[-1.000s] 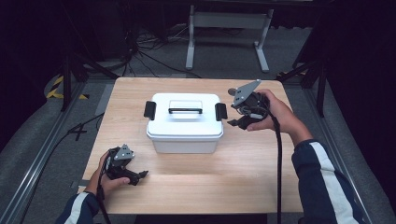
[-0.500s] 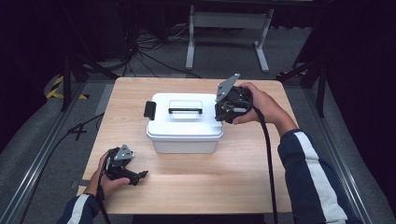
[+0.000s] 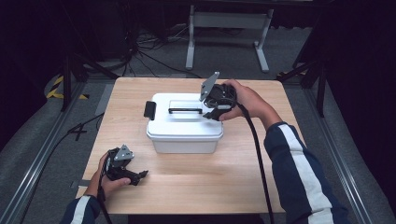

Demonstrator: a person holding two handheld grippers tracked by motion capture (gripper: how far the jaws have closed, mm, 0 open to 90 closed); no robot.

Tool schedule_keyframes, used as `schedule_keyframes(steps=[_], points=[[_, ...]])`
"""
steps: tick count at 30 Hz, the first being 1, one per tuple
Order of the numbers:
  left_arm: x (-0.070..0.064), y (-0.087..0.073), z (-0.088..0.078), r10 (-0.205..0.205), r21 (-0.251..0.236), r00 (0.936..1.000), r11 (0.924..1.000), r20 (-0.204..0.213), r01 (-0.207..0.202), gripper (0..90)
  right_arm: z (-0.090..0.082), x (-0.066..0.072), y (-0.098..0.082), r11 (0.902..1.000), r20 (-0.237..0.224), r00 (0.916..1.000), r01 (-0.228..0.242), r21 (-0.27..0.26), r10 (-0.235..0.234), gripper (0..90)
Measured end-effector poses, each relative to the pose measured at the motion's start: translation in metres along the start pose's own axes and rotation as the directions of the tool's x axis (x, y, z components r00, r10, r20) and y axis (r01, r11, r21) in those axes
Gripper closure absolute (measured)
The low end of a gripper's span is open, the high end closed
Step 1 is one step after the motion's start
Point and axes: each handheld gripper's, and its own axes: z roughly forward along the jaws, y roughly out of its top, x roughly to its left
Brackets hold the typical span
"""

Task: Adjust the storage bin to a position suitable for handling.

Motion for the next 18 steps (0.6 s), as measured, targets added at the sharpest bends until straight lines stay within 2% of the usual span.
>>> schedule_keyframes(steps=[7,18], points=[[-0.003,-0.001,-0.001,-0.029,0.004,0.9996,0.9996,-0.007,0.029,0.6,0.009,-0.001,0.015,0.9993,-0.003,0.9994,0.036,0.011,-0.036,51.7],[-0.004,-0.001,-0.001,-0.04,0.005,0.9991,0.9992,-0.016,0.04,0.7,0.02,0.001,0.036,0.9965,-0.01,0.997,0.077,0.032,-0.077,62.1]])
